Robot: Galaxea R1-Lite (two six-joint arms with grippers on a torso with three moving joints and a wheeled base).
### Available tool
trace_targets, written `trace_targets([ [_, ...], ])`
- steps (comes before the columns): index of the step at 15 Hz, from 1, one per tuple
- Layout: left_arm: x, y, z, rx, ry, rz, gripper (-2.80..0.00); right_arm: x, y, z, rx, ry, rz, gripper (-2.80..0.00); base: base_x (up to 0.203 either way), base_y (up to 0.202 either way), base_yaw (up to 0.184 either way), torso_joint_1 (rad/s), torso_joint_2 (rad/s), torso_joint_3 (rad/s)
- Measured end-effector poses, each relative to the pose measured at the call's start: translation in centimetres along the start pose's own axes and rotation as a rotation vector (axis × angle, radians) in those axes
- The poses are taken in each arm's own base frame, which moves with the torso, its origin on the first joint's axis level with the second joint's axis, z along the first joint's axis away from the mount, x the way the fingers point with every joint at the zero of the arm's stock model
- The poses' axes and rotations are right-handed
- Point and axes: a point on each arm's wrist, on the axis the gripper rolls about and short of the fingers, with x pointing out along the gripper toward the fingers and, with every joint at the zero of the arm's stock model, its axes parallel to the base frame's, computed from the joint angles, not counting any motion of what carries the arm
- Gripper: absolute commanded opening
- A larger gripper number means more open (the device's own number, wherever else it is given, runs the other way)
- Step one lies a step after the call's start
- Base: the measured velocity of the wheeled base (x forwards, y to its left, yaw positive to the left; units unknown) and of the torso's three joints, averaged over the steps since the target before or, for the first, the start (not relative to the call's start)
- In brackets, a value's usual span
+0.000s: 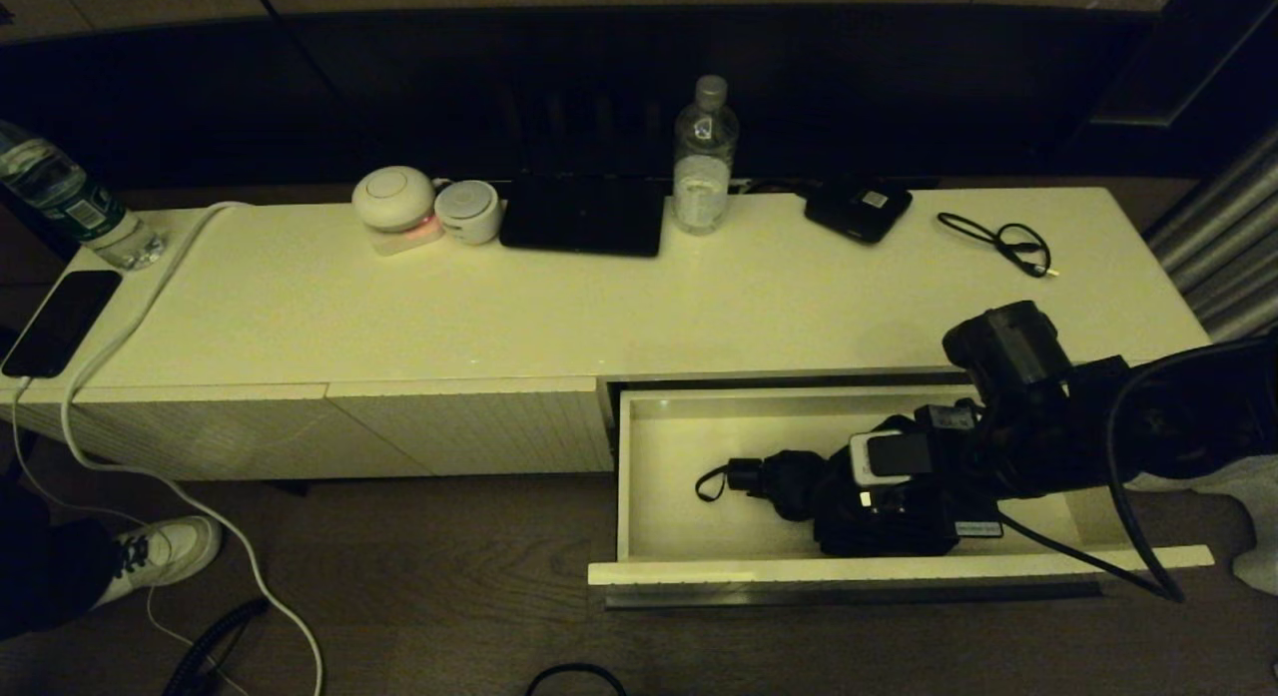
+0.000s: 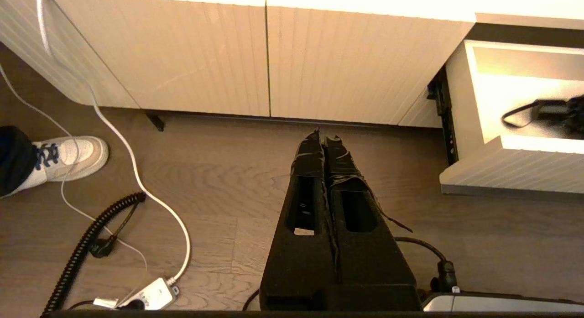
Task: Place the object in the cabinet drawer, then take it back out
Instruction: Take the umbrella out of the drawer and put it on the table
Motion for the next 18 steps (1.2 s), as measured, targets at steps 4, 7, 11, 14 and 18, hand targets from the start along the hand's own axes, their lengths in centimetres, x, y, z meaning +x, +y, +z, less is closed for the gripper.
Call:
trace_targets([
  [4,0.0,0.0,0.0,0.0,0.0,0.0,-2.8,-3.4,-0.1,0.4,-0.011,-0.036,-0.075,-2.8,0.0,0.0,0.0,0.0,0.0,0.0],
  [7,0.0,0.0,0.0,0.0,0.0,0.0,-2.8,-6.2,-0.1,0.6,-0.019,-0.062,-0.132,-2.8,0.0,0.0,0.0,0.0,0.0,0.0],
  [11,0.0,0.0,0.0,0.0,0.0,0.0,-2.8,-9.8,-0.2,0.6,-0.015,-0.097,-0.224,-2.8,0.0,0.0,0.0,0.0,0.0,0.0],
  [14,0.0,0.0,0.0,0.0,0.0,0.0,-2.8,-11.8,-0.4,0.8,0.014,-0.131,-0.285,-2.8,0.0,0.0,0.0,0.0,0.0,0.0],
  [18,0.0,0.0,0.0,0.001,0.0,0.0,-2.8,-13.5,-2.0,1.9,0.222,-0.185,-0.37,-2.8,0.0,0.0,0.0,0.0,0.0,0.0],
])
